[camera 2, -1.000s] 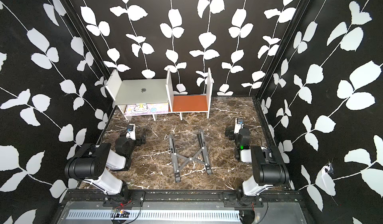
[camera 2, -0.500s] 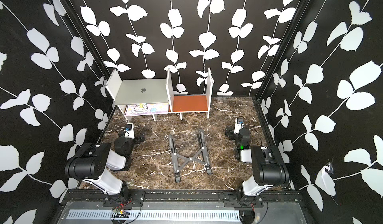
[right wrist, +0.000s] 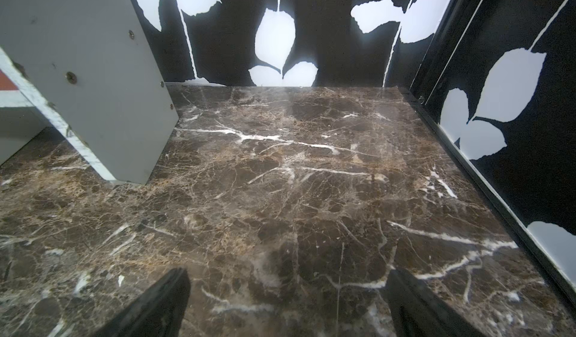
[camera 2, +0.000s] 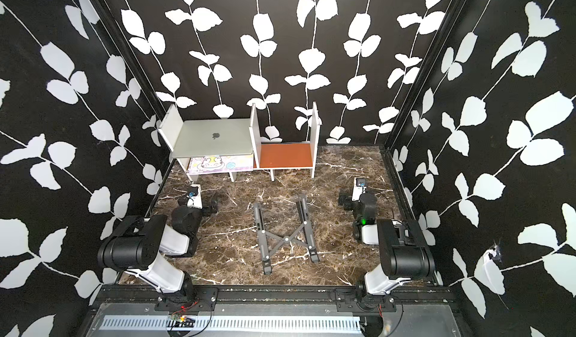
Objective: Close the laptop lid and set it aside
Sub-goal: Reset both arms
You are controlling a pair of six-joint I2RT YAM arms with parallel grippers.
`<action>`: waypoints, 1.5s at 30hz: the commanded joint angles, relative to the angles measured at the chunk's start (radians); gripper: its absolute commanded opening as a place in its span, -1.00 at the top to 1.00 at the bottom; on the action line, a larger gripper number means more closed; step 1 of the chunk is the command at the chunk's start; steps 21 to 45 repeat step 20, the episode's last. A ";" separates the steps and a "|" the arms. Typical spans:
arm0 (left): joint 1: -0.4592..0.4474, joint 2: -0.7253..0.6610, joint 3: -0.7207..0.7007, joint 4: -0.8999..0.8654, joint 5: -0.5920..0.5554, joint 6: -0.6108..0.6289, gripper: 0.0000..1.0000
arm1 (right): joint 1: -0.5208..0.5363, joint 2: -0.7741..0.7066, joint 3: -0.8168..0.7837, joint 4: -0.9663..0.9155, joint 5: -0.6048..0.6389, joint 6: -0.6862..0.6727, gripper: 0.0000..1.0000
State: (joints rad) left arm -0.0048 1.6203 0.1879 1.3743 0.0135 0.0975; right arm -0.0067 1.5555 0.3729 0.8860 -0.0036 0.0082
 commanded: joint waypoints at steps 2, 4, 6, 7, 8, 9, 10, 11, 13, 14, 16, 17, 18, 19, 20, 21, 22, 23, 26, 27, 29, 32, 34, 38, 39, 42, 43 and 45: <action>0.000 0.002 -0.008 0.028 -0.006 -0.007 -0.97 | 0.002 -0.006 0.015 0.033 -0.003 -0.008 -0.99; 0.002 0.002 -0.008 0.028 -0.006 -0.007 -0.97 | 0.002 -0.006 0.015 0.034 -0.003 -0.008 -0.99; 0.000 0.002 -0.008 0.028 -0.006 -0.006 -0.97 | 0.002 -0.005 0.014 0.034 -0.003 -0.008 -0.99; -0.001 0.003 -0.008 0.029 -0.006 -0.006 -0.97 | 0.001 -0.006 0.015 0.034 -0.003 -0.008 -0.99; 0.001 0.003 -0.008 0.028 -0.006 -0.006 -0.97 | 0.002 -0.006 0.013 0.034 -0.003 -0.008 -0.99; 0.001 0.003 -0.008 0.028 -0.006 -0.006 -0.97 | 0.002 -0.006 0.014 0.033 -0.002 -0.008 -0.99; 0.001 0.002 -0.010 0.029 -0.006 -0.006 -0.97 | 0.001 -0.006 0.014 0.033 -0.002 -0.008 -1.00; 0.001 0.003 -0.010 0.028 -0.006 -0.006 -0.97 | 0.002 -0.006 0.014 0.033 -0.002 -0.008 -0.99; 0.001 0.002 -0.009 0.028 0.000 -0.005 -0.97 | 0.001 -0.006 0.014 0.034 -0.002 -0.008 -0.99; 0.000 0.002 -0.009 0.028 0.004 -0.004 -0.97 | 0.002 -0.007 0.013 0.034 -0.002 -0.008 -0.99; 0.000 0.001 -0.012 0.028 0.017 -0.001 -0.97 | 0.002 -0.006 0.014 0.034 -0.003 -0.008 -0.99; 0.000 0.001 -0.011 0.029 0.022 0.001 -0.97 | 0.002 -0.005 0.013 0.033 -0.003 -0.008 -0.99; 0.000 0.001 -0.011 0.029 0.021 0.001 -0.97 | 0.002 -0.006 0.014 0.033 -0.003 -0.008 -0.99; 0.000 0.001 -0.011 0.028 0.018 0.000 -0.97 | 0.002 -0.006 0.014 0.034 -0.003 -0.008 -0.99; 0.000 -0.001 -0.013 0.028 0.015 -0.002 -0.97 | 0.002 -0.005 0.014 0.033 -0.003 -0.008 -0.99; 0.000 -0.001 -0.013 0.028 0.015 -0.002 -0.97 | 0.002 -0.005 0.014 0.033 -0.003 -0.008 -0.99; 0.000 -0.001 -0.013 0.028 0.015 -0.002 -0.97 | 0.002 -0.005 0.014 0.033 -0.003 -0.008 -0.99; 0.000 -0.001 -0.013 0.028 0.015 -0.002 -0.97 | 0.002 -0.005 0.014 0.033 -0.003 -0.008 -0.99; 0.000 -0.001 -0.013 0.028 0.015 -0.002 -0.97 | 0.002 -0.005 0.014 0.033 -0.003 -0.008 -0.99; 0.000 -0.001 -0.013 0.028 0.015 -0.002 -0.97 | 0.002 -0.005 0.014 0.033 -0.003 -0.008 -0.99; 0.000 -0.001 -0.013 0.028 0.015 -0.002 -0.97 | 0.002 -0.005 0.014 0.033 -0.003 -0.008 -0.99; 0.000 -0.001 -0.013 0.028 0.015 -0.002 -0.97 | 0.002 -0.005 0.014 0.033 -0.003 -0.008 -0.99; 0.000 -0.001 -0.013 0.028 0.015 -0.002 -0.97 | 0.002 -0.005 0.014 0.033 -0.003 -0.008 -0.99; 0.000 -0.001 -0.013 0.028 0.015 -0.002 -0.97 | 0.002 -0.005 0.014 0.033 -0.003 -0.008 -0.99; 0.000 -0.001 -0.013 0.028 0.015 -0.002 -0.97 | 0.002 -0.005 0.014 0.033 -0.003 -0.008 -0.99; 0.000 -0.001 -0.013 0.028 0.015 -0.002 -0.97 | 0.002 -0.005 0.014 0.033 -0.003 -0.008 -0.99; 0.000 -0.001 -0.013 0.028 0.015 -0.002 -0.97 | 0.002 -0.005 0.014 0.033 -0.003 -0.008 -0.99; 0.000 -0.001 -0.013 0.028 0.015 -0.002 -0.97 | 0.002 -0.005 0.014 0.033 -0.003 -0.008 -0.99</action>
